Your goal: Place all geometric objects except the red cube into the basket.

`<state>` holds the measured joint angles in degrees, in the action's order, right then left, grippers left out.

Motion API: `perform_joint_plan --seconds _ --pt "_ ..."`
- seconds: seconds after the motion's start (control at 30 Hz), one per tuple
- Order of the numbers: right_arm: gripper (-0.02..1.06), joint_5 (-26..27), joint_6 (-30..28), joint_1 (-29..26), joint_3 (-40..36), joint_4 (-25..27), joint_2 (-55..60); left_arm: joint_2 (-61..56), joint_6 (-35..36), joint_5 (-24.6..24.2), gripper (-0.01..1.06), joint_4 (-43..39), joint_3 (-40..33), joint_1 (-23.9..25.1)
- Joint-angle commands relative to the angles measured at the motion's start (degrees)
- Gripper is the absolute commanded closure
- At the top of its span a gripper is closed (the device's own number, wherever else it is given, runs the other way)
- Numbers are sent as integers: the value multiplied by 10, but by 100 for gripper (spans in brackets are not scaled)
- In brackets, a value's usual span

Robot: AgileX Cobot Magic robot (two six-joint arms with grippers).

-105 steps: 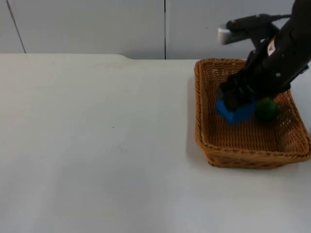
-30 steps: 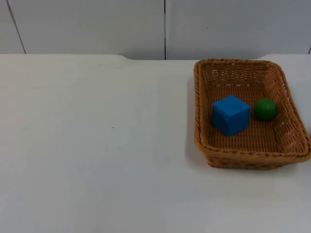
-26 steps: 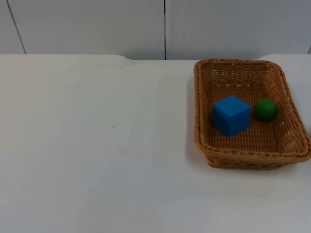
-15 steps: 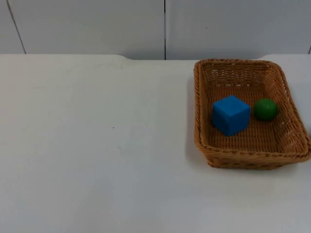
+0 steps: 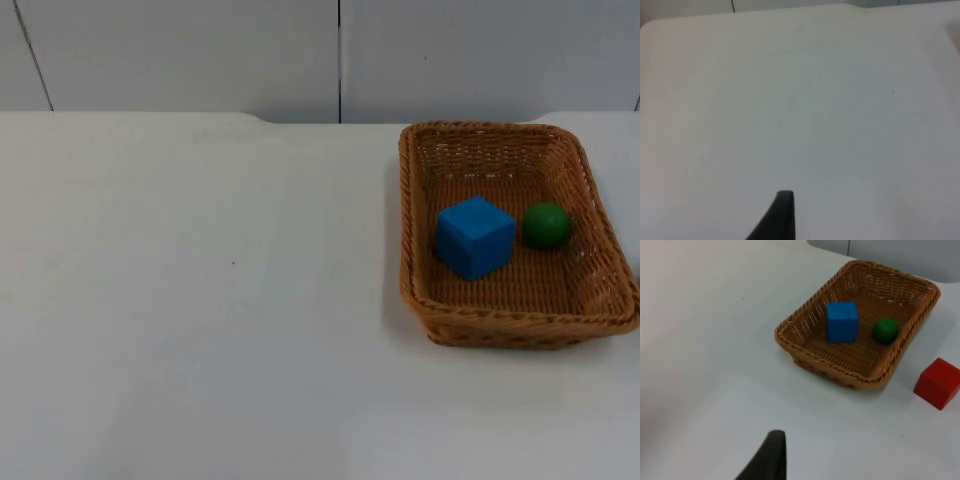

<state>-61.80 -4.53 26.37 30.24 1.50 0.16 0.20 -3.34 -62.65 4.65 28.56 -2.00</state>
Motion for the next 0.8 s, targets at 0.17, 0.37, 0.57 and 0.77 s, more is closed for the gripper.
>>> perform_joint_plan --seconds 0.17,0.37,0.57,0.77 --pt "-1 0 16 2 -6 -18 -2 -2 8 10 3 -6 -2 1" --pt "-1 0 16 2 -6 -18 -2 -2 8 10 3 -6 -2 1" --pt "-1 0 20 2 -6 -21 -2 -2 8 10 3 -6 -2 1" --pt "-1 0 29 2 -6 -28 -2 -2 8 10 3 -6 -2 1"
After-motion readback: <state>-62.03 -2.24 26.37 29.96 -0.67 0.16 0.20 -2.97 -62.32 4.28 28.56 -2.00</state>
